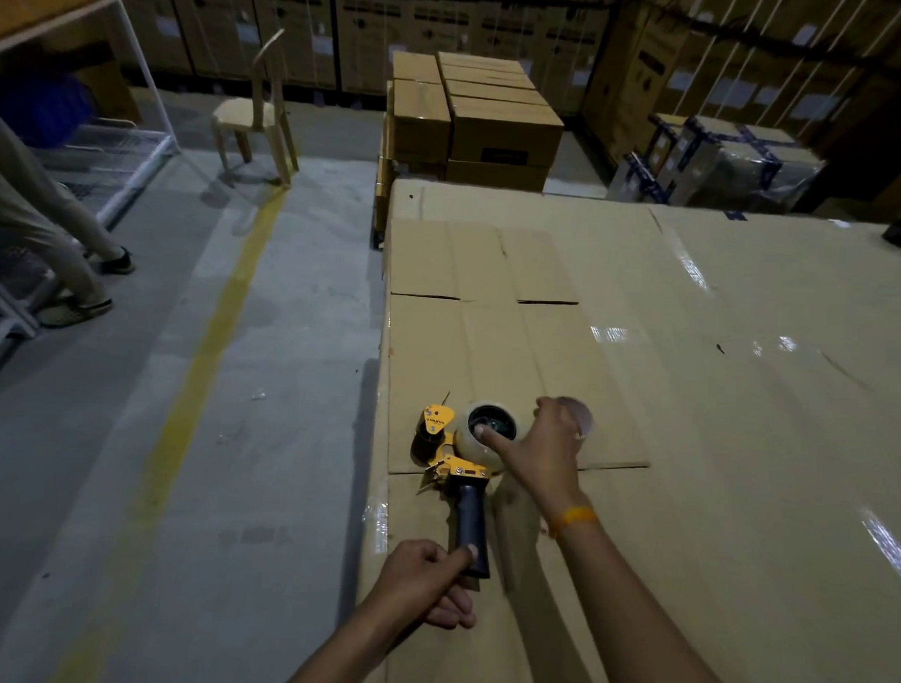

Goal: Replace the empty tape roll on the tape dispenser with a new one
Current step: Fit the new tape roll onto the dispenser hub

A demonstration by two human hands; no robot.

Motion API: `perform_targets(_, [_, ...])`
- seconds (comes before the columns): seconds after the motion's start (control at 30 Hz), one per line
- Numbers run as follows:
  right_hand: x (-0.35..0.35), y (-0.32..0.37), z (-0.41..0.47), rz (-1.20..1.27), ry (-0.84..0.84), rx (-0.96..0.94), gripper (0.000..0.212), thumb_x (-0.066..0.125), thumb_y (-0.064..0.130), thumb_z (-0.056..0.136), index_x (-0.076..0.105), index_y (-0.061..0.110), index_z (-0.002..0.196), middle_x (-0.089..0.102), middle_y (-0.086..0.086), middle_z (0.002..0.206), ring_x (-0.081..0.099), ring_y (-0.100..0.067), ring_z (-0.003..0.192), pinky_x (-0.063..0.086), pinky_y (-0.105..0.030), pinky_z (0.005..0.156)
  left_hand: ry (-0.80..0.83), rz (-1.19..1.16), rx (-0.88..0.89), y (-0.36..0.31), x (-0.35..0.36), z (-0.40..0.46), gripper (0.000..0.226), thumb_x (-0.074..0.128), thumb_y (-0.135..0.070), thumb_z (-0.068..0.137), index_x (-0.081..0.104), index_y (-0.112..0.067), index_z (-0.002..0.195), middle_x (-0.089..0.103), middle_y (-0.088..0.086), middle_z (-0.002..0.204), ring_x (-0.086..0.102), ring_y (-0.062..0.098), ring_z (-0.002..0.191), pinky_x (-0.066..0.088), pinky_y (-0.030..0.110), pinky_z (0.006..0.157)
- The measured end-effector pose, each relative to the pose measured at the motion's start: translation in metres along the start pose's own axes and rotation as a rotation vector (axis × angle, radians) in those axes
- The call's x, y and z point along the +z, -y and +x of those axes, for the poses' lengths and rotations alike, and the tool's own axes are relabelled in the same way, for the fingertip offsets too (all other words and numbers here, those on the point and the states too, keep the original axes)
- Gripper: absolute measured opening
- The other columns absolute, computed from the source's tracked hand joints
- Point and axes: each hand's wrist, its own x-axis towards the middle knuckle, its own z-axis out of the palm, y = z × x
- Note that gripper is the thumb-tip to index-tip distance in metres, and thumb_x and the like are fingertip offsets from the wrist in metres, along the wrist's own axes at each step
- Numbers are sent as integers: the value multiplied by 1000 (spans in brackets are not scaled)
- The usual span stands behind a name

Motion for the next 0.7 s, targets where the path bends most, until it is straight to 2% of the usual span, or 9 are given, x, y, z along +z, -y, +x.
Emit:
perform_targets(0.13, [-3, 19, 31, -272, 241, -86, 85, 86, 70, 65, 60, 7, 115, 66, -15, 116, 66, -32, 105, 53, -39, 73, -1, -7, 5, 0, -2, -1, 62, 75, -41, 98, 60, 16, 118, 80, 35, 84, 81, 36, 69, 60, 31, 56])
perform_targets(0.23, [-5, 26, 44, -358, 354, -181, 76, 85, 70, 67, 62, 11, 108, 68, -14, 112, 65, -28, 95, 49, -35, 67, 1, -12, 0, 1, -3, 0, 63, 75, -41, 98, 59, 16, 117, 80, 34, 83, 81, 37, 70, 61, 31, 56])
perform_targets(0.27, [-6, 27, 50, -367, 393, -210, 76, 86, 68, 67, 62, 10, 109, 69, -14, 114, 65, -27, 96, 52, -36, 69, 2, -14, 1, 1, -3, 0, 62, 76, -42, 97, 60, 15, 115, 80, 34, 83, 81, 38, 71, 61, 30, 55])
perform_targets(0.33, [-10, 27, 60, -378, 497, -275, 85, 92, 59, 67, 63, 7, 126, 69, -16, 126, 66, -31, 112, 59, -41, 88, 1, -14, 6, 1, -3, 0, 55, 76, -44, 96, 63, 8, 107, 80, 33, 81, 82, 38, 71, 61, 30, 55])
perform_targets(0.43, [-20, 32, 69, -431, 641, -374, 103, 99, 38, 66, 49, 9, 151, 62, -13, 146, 57, -33, 135, 50, -40, 110, 4, -14, -4, -1, -3, -2, 59, 76, -44, 96, 63, 11, 111, 81, 32, 82, 81, 36, 70, 62, 31, 57])
perform_targets(0.53, [-25, 37, 73, -488, 731, -448, 107, 98, 18, 68, 40, 10, 157, 57, -10, 154, 51, -32, 143, 44, -42, 118, -6, -12, -4, -4, -1, -5, 58, 74, -42, 98, 64, 13, 116, 80, 35, 87, 81, 35, 70, 61, 32, 60])
perform_targets(0.7, [-24, 39, 76, -580, 766, -599, 107, 94, 2, 69, 38, 13, 159, 57, -7, 155, 52, -33, 140, 45, -45, 117, -58, -17, 12, -4, 2, -7, 43, 74, -36, 99, 68, 5, 108, 81, 33, 86, 83, 46, 83, 63, 37, 65])
